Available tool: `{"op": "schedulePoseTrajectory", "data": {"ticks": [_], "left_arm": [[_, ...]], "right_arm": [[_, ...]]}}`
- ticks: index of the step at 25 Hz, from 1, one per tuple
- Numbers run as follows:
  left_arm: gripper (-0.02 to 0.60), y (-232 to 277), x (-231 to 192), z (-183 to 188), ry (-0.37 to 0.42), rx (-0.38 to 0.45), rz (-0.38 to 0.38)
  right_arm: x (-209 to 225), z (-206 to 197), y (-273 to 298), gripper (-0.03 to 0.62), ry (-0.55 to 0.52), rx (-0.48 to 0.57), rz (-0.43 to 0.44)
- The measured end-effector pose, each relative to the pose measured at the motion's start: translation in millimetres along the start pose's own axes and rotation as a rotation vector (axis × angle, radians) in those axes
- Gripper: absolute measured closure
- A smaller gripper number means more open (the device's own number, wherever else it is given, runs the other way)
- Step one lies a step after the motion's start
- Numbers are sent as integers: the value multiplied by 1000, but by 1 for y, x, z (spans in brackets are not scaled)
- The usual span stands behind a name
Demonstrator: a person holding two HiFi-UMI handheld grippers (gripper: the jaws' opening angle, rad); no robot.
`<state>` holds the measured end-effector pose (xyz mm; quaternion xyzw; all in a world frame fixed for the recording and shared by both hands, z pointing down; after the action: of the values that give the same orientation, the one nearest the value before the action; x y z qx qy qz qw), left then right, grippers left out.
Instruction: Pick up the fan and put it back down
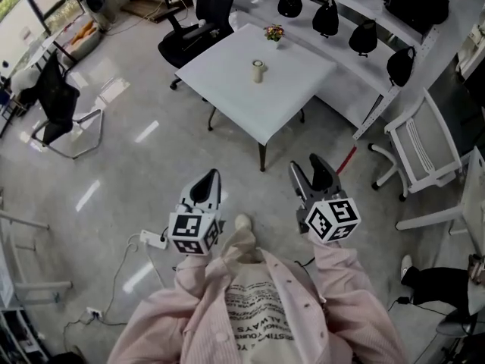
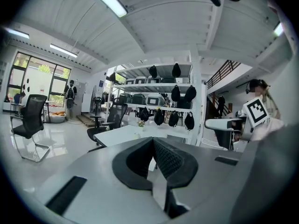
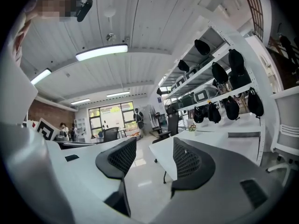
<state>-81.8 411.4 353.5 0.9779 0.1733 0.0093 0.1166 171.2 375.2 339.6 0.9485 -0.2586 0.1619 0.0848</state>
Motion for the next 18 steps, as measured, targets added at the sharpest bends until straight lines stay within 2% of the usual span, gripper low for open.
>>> {"op": "schedulePoseTrajectory", "data": {"ticks": [12, 18], "left_arm": [[580, 108, -93, 17, -29, -29, -4], [580, 155, -123, 25, -28, -35, -34]], "right_arm": [[34, -2, 132, 378, 59, -56, -37], [51, -2, 184, 378, 90, -61, -62]]}}
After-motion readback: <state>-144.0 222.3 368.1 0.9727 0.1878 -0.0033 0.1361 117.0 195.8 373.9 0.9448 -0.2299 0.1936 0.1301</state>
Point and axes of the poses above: the fingertips, and each gripper's own axes: y forward along the fingers, x to its right, z out of its top, the point moved 5 cm from there along -y, backward along the fingers, and after that the axes turned 6 degrees about y, right-handed, at the moved point
